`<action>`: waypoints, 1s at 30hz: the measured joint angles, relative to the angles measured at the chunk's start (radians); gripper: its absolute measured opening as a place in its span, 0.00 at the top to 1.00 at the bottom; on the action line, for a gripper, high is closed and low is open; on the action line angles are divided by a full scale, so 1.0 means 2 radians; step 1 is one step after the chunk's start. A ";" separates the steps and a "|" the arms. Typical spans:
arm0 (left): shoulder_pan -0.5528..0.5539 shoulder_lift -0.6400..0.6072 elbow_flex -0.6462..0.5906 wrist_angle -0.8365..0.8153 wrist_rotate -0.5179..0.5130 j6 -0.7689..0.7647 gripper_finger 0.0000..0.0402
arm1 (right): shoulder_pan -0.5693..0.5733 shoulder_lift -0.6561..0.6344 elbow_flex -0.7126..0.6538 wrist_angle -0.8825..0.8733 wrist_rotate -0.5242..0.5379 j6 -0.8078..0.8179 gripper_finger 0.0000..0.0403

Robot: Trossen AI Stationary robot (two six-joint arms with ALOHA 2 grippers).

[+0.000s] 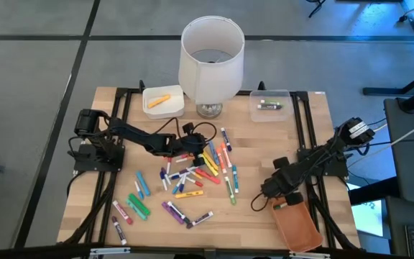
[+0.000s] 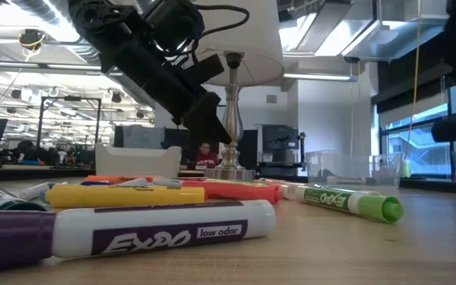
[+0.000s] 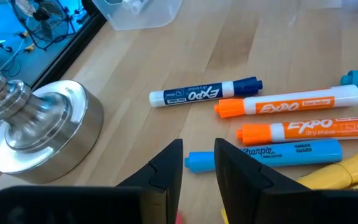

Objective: Pick & Place Markers
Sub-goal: Put the thick light blue dry erase marker into the transparent bin

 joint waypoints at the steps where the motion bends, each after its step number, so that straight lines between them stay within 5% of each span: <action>1: 0.000 0.000 0.000 0.000 0.000 0.000 0.78 | -0.001 0.000 0.004 -0.002 -0.001 0.002 0.75; 6: 0.000 0.000 0.000 -0.001 0.000 0.000 0.78 | -0.003 0.000 0.027 -0.018 -0.049 0.003 0.75; 11: 0.000 0.000 0.000 -0.001 0.000 0.000 0.78 | -0.004 -0.006 0.067 -0.068 -0.042 -0.002 0.73; 19: 0.000 0.000 0.000 0.000 0.004 0.004 0.78 | -0.011 -0.021 0.098 -0.166 0.181 0.087 0.63; 26: 0.000 0.000 0.000 -0.002 0.004 0.013 0.78 | -0.044 -0.021 0.006 -0.122 -0.006 0.077 0.60; 30: 0.000 0.000 0.000 -0.003 0.004 0.013 0.79 | -0.045 -0.021 -0.047 -0.073 -0.069 0.060 0.60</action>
